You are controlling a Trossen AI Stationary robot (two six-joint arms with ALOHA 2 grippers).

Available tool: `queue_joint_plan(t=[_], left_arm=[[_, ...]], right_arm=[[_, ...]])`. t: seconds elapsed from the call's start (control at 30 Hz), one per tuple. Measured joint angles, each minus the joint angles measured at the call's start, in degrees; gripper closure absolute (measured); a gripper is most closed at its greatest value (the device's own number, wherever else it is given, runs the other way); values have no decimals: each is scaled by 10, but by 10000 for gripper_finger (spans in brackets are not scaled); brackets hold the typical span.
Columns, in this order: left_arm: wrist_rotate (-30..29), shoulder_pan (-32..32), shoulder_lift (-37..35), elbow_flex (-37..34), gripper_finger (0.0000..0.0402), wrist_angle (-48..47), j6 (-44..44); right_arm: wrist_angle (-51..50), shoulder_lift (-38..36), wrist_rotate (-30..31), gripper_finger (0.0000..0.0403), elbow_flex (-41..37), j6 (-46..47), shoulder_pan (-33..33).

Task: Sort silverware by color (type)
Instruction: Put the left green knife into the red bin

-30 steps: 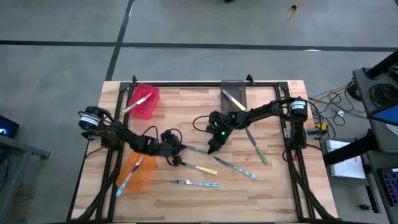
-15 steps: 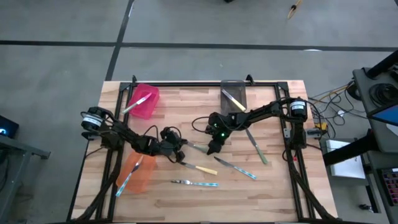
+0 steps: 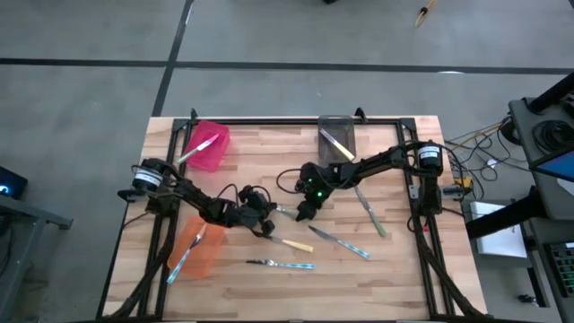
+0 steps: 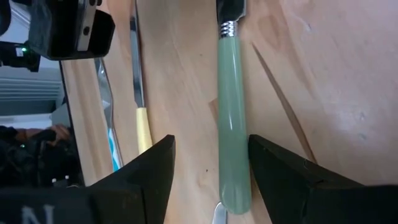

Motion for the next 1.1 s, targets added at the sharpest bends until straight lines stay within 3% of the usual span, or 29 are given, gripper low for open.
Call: queue_joint_plan(t=[0.57, 0.67, 0.87, 1.1], left_arm=[[-1, 7, 3, 0, 402, 4, -12], [-1, 7, 3, 0, 402, 4, -12], [2, 7, 3, 0, 402, 6, -12], [5, 7, 3, -1, 402, 9, -16]], right_arm=[[-6, 0, 37, 217, 0, -7, 23], [-8, 0, 41, 253, 0, -12, 23], [-12, 0, 46, 380, 0, -32, 24], [-11, 0, 41, 393, -1, -33, 23]])
